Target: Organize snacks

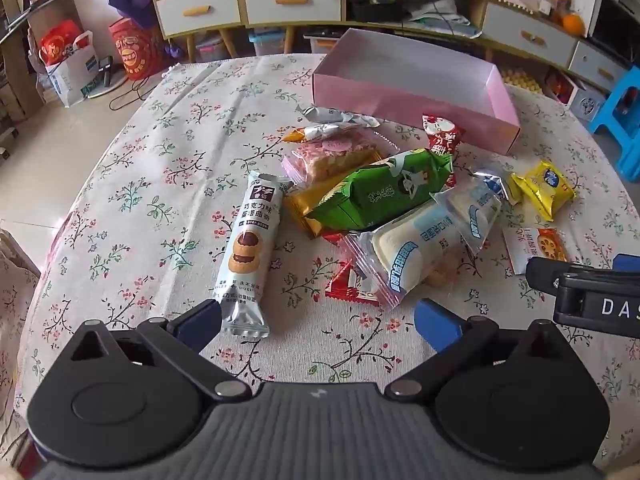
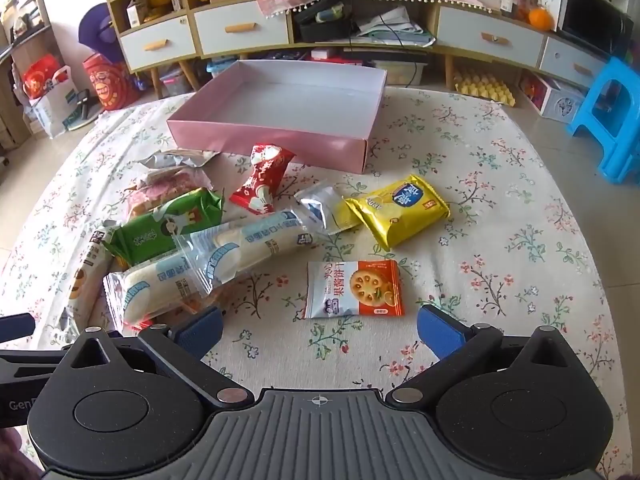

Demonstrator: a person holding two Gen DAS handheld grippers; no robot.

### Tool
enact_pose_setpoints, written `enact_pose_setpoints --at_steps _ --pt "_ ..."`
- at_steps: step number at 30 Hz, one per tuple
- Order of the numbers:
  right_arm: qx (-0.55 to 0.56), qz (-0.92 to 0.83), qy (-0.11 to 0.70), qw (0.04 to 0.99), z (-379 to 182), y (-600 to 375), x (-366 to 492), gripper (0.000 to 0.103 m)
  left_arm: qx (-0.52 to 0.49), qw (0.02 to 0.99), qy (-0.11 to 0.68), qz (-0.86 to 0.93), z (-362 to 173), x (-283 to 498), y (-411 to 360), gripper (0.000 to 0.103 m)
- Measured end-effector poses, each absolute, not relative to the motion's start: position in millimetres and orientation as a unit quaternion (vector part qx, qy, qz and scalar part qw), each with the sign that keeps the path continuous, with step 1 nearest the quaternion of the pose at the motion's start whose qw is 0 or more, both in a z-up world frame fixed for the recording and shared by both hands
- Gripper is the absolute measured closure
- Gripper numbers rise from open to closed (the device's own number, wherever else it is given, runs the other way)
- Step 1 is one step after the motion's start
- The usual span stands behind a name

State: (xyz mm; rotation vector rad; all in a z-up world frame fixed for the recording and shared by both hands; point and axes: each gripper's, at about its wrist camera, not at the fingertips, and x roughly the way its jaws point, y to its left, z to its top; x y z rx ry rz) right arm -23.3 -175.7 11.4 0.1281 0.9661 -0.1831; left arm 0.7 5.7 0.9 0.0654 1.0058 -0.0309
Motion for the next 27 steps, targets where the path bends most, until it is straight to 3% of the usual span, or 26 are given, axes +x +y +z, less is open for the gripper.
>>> enact_pose_setpoints --at_steps 27 --pt "0.059 -0.089 0.465 0.879 10.9 -174.5 -23.5 0.000 0.029 0.876 0.482 -0.010 -0.8 1.8 6.4 0.000"
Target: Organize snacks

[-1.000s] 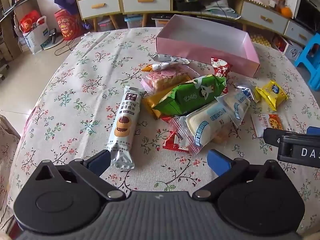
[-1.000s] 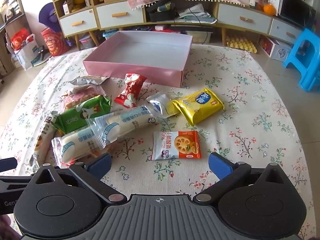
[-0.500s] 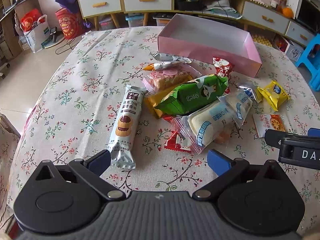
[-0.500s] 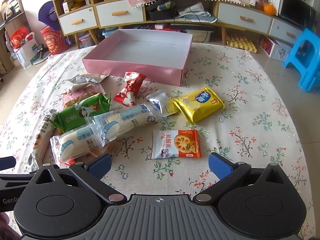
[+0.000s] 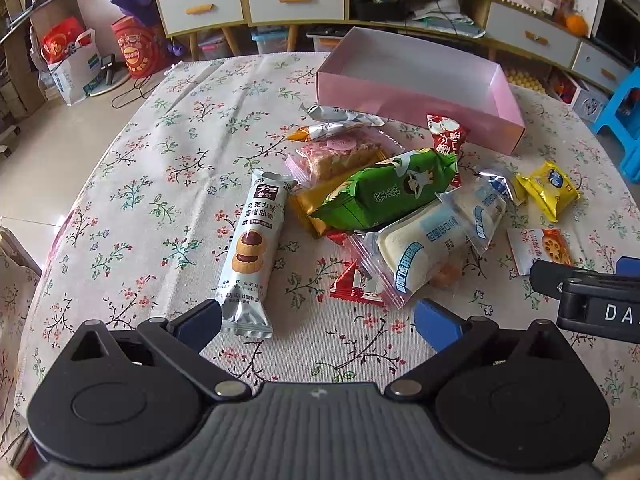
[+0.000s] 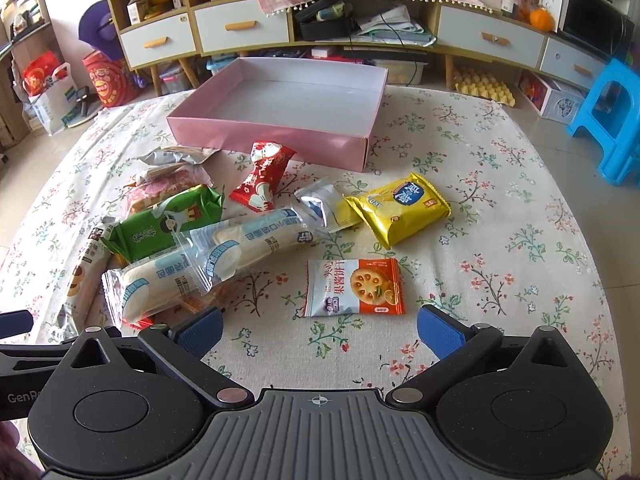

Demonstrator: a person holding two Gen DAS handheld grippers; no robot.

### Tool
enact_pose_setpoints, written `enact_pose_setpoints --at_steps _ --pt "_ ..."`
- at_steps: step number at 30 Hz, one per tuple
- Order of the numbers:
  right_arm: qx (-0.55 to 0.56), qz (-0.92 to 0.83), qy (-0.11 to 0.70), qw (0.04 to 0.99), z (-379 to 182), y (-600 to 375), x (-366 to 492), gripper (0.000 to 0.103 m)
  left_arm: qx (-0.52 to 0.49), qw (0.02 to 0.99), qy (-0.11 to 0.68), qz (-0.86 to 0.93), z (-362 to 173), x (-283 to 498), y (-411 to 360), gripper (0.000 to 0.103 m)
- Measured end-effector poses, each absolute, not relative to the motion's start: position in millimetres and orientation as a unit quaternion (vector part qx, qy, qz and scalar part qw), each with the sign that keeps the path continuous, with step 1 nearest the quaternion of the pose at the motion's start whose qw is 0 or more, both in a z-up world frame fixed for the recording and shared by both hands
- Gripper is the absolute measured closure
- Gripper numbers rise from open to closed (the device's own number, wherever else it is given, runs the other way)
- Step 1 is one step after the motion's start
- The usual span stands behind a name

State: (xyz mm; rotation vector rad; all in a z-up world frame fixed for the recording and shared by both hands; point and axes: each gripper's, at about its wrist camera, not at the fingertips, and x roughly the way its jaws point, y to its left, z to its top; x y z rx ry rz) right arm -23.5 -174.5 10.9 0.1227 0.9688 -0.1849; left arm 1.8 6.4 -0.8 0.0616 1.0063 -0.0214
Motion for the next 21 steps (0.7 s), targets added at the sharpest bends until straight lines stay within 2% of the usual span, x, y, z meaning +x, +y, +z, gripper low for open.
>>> enact_pose_setpoints --at_steps 21 --pt "0.061 -0.089 0.467 0.878 8.3 -173.1 -21.6 0.000 0.026 0.877 0.480 -0.009 0.7 3.0 7.7 0.000"
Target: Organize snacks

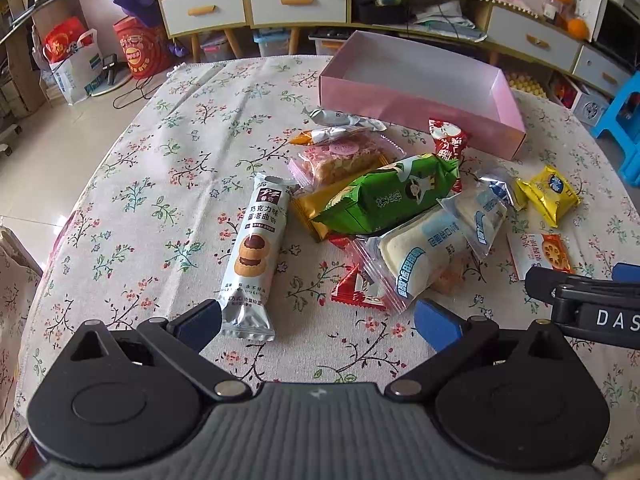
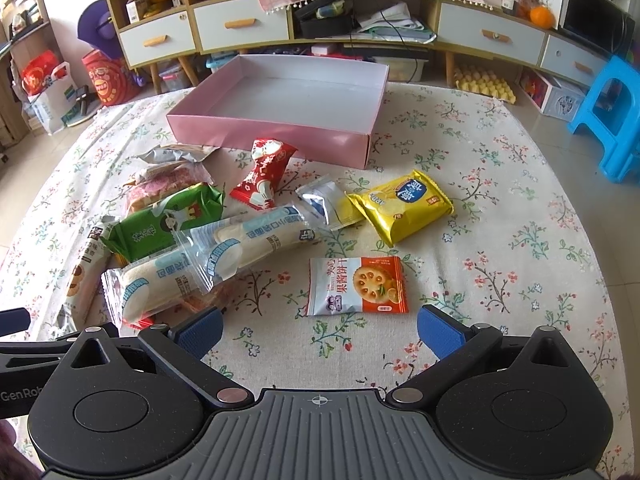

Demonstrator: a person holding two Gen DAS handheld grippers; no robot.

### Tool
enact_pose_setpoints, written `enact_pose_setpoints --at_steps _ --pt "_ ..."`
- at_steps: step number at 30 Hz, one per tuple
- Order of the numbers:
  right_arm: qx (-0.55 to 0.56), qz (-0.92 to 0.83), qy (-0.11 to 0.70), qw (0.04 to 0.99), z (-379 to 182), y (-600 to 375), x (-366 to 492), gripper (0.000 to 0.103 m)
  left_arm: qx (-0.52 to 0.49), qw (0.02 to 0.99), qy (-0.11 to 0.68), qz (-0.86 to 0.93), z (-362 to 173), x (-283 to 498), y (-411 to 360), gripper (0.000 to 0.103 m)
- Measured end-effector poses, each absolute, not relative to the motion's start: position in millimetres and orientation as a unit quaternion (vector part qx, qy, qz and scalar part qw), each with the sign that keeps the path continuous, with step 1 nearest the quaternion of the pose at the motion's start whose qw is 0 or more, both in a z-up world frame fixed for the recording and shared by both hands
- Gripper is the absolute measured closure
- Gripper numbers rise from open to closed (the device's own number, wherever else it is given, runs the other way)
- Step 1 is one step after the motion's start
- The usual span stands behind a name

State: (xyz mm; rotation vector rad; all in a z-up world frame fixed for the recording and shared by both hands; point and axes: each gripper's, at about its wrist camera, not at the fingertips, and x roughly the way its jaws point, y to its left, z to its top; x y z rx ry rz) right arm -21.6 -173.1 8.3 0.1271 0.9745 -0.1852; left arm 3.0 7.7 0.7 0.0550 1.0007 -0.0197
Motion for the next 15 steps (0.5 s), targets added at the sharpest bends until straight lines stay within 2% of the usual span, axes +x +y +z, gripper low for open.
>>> enact_pose_setpoints --at_steps 15 --pt "0.063 -0.088 0.468 0.877 7.7 -173.2 -21.6 0.000 0.026 0.878 0.477 -0.008 1.5 2.8 8.7 0.000"
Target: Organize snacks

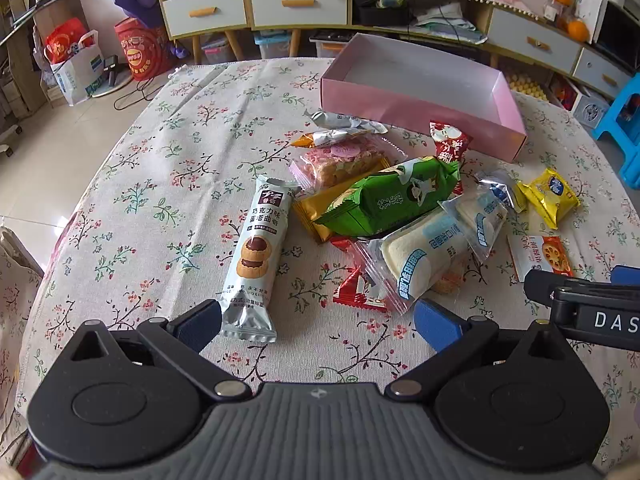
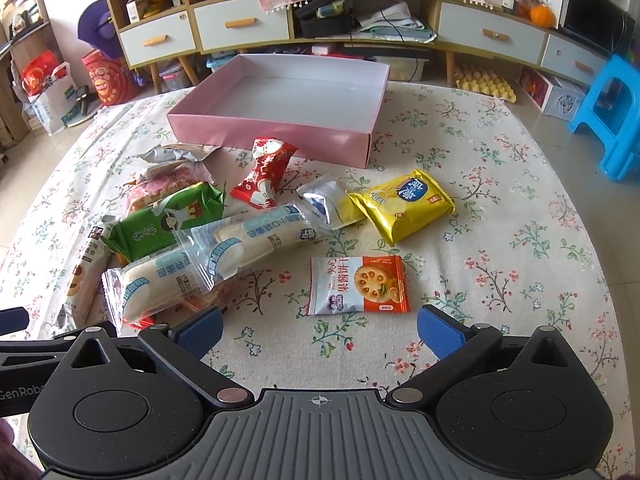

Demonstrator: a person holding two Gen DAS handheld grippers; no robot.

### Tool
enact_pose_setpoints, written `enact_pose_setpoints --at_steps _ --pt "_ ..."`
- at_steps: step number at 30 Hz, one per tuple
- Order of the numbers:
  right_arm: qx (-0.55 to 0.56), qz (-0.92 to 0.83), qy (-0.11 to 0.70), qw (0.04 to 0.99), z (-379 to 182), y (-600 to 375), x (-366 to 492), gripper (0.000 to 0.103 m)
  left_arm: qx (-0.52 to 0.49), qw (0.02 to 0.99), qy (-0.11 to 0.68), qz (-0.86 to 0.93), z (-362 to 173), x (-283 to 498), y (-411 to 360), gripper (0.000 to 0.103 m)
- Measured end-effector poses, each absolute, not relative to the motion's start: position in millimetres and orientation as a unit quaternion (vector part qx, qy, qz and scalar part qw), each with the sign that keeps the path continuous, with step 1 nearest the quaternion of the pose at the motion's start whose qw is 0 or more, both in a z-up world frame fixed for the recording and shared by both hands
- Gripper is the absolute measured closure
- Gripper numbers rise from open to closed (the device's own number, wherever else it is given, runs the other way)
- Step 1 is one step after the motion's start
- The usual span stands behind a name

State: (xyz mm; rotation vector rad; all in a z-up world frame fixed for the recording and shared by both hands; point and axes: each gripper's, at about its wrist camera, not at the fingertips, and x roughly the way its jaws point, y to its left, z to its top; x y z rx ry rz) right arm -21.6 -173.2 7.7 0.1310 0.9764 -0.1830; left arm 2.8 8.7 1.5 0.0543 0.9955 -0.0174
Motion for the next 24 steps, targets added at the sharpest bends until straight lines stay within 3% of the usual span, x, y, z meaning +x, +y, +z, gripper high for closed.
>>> enact_pose_setpoints --at_steps 24 --pt "0.065 -0.085 0.469 0.877 7.8 -172.7 -22.0 0.000 0.025 0.879 0.475 -0.007 3.6 5.4 11.9 0.000"
